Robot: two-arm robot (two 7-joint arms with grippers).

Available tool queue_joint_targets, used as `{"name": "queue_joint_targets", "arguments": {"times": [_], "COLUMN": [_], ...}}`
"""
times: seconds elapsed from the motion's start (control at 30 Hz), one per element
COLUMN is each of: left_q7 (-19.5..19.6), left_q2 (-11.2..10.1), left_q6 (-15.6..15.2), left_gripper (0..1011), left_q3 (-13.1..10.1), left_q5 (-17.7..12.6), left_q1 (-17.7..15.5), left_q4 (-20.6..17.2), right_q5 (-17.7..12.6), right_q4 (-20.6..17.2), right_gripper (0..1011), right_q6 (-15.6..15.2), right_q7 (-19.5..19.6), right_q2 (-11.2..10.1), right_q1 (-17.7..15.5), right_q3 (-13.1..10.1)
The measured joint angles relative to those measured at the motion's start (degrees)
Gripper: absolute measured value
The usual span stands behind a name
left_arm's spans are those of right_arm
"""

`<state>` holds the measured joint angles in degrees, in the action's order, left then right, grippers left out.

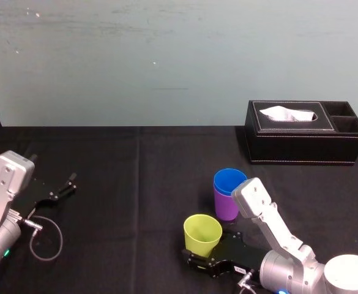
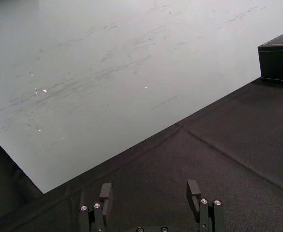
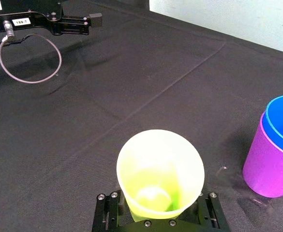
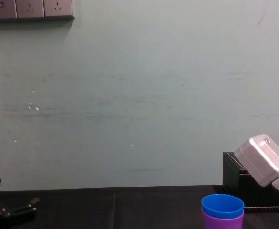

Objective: Stack the three plastic cups sequentially using one hand.

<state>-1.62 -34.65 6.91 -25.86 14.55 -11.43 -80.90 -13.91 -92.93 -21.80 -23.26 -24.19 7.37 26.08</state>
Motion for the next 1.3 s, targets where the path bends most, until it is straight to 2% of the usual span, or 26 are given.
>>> {"name": "queue_joint_targets", "arguments": {"times": [0.27, 0.47, 0.97, 1.3], "left_q7": [0.0, 0.0, 0.0, 0.0], "left_q2": [0.0, 0.0, 0.0, 0.0], "left_q6": [0.0, 0.0, 0.0, 0.0], "left_gripper": [1000, 1000, 1000, 1000], "left_q3": [0.0, 0.0, 0.0, 0.0], "left_q5": [0.0, 0.0, 0.0, 0.0], "left_q1": [0.0, 0.0, 0.0, 0.0], "left_q4": [0.0, 0.0, 0.0, 0.0], "right_q5": [0.1, 0.7, 0.1, -1.1], "right_q4": [-0.1, -1.5, -7.5, -7.6], "right_gripper": [705, 705, 705, 705], "right_q6": [0.0, -0.3, -3.2, -4.7], "right_q7": [0.0, 0.0, 0.1, 1.4], "right_q2": [0.0, -0.8, -2.3, -2.6], "right_q1": [0.0, 0.4, 4.5, 7.1], "right_q3": [0.0, 0.1, -2.6, -5.2]}}
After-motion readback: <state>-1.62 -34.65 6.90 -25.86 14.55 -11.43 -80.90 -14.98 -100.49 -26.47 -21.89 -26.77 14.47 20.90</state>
